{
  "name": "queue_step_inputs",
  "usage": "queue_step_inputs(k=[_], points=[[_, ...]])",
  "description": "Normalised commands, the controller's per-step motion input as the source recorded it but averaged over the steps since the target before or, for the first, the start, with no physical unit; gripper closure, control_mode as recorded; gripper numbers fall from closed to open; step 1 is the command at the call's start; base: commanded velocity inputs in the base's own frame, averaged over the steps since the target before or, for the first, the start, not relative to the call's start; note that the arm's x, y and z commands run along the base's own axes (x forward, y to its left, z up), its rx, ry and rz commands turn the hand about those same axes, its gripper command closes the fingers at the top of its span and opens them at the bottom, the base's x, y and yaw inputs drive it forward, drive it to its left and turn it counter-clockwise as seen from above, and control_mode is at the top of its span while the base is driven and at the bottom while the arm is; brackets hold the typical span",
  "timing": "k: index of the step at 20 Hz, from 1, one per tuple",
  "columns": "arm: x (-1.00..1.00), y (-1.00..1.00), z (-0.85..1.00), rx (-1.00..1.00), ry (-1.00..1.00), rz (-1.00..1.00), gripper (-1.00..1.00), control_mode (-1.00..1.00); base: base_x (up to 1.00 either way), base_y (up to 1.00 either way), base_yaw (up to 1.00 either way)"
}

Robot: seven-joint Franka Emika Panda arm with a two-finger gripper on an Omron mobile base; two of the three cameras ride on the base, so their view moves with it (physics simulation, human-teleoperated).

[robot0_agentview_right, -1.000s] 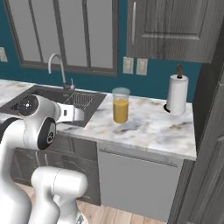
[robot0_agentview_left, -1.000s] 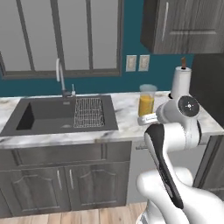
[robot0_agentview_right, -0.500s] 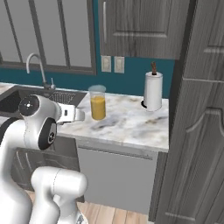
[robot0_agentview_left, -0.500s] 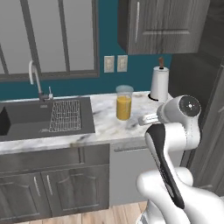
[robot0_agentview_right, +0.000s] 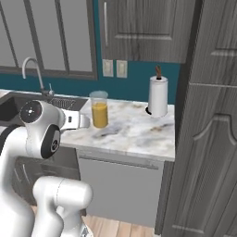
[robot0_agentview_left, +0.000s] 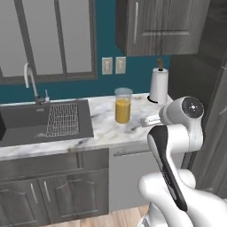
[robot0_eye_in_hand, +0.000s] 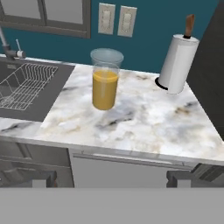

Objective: Place the pitcher and cup on the dining counter for serving.

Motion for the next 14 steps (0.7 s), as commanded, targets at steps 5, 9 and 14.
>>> queue_step_inputs(k=[5,9,14], points=[[0.00,0.00,0.00,0.00,0.00,0.00,-1.00,1.00,0.36,0.03,-0.11],[0.00,0.00,0.00,0.00,0.00,0.00,-1.00,1.00,0.38,0.15,-0.13],[0.00,0.00,0.00,0.00,0.00,0.00,-1.00,1.00,0.35,0.12,-0.08]])
